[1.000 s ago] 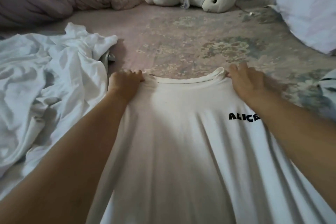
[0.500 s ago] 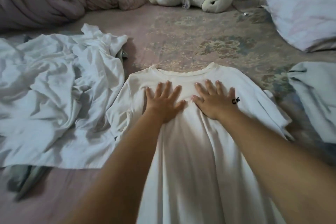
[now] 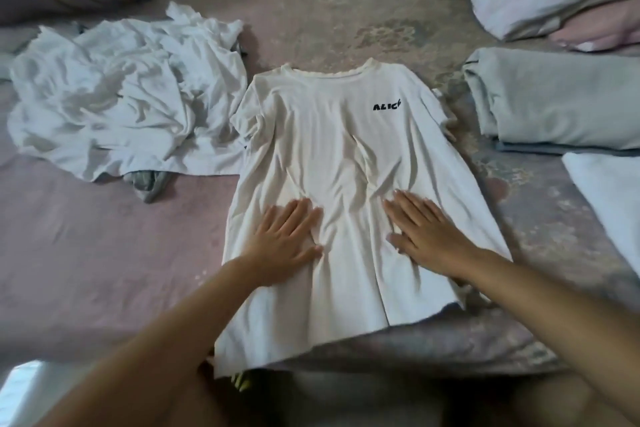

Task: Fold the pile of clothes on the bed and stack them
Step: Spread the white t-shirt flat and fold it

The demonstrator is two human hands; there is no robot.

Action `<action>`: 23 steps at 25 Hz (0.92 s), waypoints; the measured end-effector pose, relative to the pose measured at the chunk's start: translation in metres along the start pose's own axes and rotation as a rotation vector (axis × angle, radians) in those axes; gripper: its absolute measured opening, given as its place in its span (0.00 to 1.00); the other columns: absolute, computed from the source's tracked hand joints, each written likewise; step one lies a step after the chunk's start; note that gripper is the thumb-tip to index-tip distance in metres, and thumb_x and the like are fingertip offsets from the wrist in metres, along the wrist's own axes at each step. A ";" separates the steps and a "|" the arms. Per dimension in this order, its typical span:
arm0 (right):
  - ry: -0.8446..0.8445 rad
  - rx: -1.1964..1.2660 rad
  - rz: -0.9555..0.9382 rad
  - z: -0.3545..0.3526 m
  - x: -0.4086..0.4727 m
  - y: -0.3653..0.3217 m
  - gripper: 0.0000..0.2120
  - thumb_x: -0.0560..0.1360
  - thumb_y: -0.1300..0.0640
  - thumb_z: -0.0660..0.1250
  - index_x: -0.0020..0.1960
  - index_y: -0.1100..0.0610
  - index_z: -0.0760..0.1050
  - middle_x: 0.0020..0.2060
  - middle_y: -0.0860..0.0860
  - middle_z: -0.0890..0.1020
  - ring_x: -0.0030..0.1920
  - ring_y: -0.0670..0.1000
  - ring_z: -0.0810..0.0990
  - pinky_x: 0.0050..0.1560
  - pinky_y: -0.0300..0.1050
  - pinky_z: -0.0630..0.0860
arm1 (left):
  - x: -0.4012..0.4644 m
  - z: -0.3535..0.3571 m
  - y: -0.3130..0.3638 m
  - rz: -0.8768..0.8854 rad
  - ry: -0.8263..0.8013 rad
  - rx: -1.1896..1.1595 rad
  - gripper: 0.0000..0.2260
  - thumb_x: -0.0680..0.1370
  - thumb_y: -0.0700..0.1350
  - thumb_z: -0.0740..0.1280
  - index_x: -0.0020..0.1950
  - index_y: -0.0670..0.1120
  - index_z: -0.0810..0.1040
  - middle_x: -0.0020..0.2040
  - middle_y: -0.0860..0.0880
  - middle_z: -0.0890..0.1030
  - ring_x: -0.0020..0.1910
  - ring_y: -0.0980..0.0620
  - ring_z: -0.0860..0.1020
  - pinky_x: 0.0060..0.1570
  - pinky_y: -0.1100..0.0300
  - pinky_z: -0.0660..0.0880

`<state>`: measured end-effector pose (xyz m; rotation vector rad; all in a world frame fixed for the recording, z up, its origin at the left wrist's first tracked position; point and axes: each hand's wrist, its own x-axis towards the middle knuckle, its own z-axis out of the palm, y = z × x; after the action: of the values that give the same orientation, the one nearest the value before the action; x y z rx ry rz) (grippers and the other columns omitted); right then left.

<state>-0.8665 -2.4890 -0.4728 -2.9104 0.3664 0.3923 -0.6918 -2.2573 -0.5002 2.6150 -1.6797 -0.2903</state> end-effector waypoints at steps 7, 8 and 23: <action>-0.009 -0.161 -0.152 0.026 -0.100 0.022 0.45 0.67 0.22 0.33 0.75 0.47 0.36 0.75 0.48 0.38 0.75 0.46 0.36 0.74 0.46 0.38 | -0.104 0.036 0.049 0.133 0.181 0.193 0.44 0.73 0.72 0.50 0.76 0.40 0.56 0.75 0.38 0.60 0.73 0.39 0.60 0.65 0.31 0.60; 0.018 -0.188 -0.138 0.027 -0.102 0.023 0.44 0.68 0.23 0.35 0.77 0.48 0.40 0.75 0.50 0.42 0.76 0.48 0.41 0.75 0.47 0.43 | -0.109 0.039 0.055 0.142 0.181 0.206 0.45 0.72 0.70 0.56 0.77 0.39 0.54 0.75 0.38 0.60 0.73 0.39 0.60 0.63 0.31 0.62; 0.246 -0.134 0.174 -0.013 -0.120 0.013 0.22 0.77 0.63 0.59 0.71 0.58 0.62 0.54 0.56 0.77 0.49 0.58 0.76 0.38 0.47 0.66 | -0.145 -0.049 -0.008 0.191 0.500 0.118 0.10 0.74 0.45 0.60 0.38 0.45 0.78 0.33 0.50 0.76 0.30 0.48 0.77 0.21 0.58 0.72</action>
<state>-0.9786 -2.4776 -0.4290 -3.0755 0.6572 0.0835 -0.7354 -2.1269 -0.4319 2.3001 -1.7706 0.4418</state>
